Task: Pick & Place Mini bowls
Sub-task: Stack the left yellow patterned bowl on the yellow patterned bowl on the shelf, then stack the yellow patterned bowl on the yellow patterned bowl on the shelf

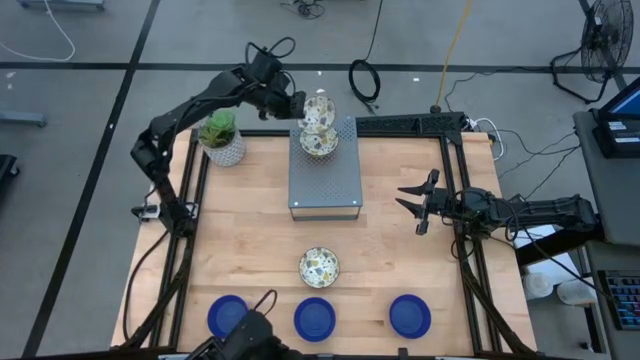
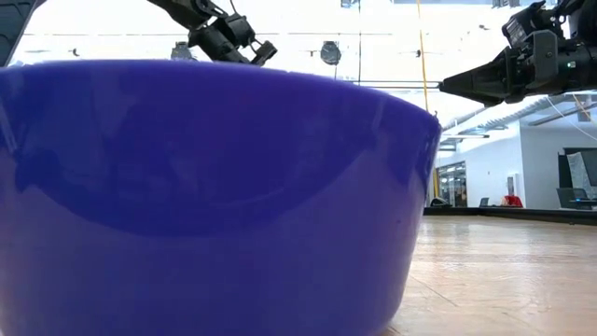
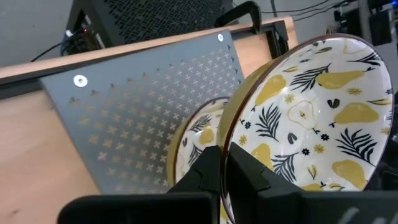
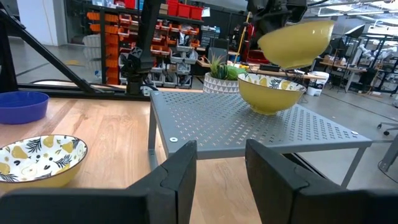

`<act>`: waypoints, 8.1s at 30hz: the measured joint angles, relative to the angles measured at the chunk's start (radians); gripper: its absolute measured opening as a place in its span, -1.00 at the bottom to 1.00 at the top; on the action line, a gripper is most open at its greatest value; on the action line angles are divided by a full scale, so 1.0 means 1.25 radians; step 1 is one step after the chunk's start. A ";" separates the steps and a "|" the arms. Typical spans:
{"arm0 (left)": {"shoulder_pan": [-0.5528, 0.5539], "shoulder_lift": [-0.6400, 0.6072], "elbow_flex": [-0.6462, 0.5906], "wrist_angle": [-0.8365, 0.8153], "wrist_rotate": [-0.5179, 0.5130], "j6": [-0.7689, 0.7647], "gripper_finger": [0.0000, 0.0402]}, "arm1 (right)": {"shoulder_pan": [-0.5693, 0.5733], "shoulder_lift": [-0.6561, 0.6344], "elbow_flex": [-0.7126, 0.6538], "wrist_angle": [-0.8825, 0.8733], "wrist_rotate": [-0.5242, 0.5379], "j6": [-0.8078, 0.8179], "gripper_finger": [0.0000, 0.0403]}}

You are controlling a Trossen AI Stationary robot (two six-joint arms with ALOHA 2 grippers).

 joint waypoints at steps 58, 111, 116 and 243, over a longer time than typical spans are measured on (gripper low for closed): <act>-0.072 -0.001 -0.001 -0.112 -0.112 0.034 -0.94 | 0.000 0.000 0.000 0.000 0.001 -0.001 -0.37; -0.291 -0.339 -0.017 -0.109 -0.424 0.295 -0.98 | 0.000 0.000 0.000 -0.028 -0.095 0.155 -0.37; -0.483 -0.431 -0.161 -0.081 -0.698 0.294 -0.91 | 0.000 0.000 -0.056 0.099 -0.222 0.233 -0.37; -1.141 -0.739 -1.345 1.101 -0.858 0.159 -0.90 | 0.271 1.229 0.831 -0.555 -0.005 0.744 -0.23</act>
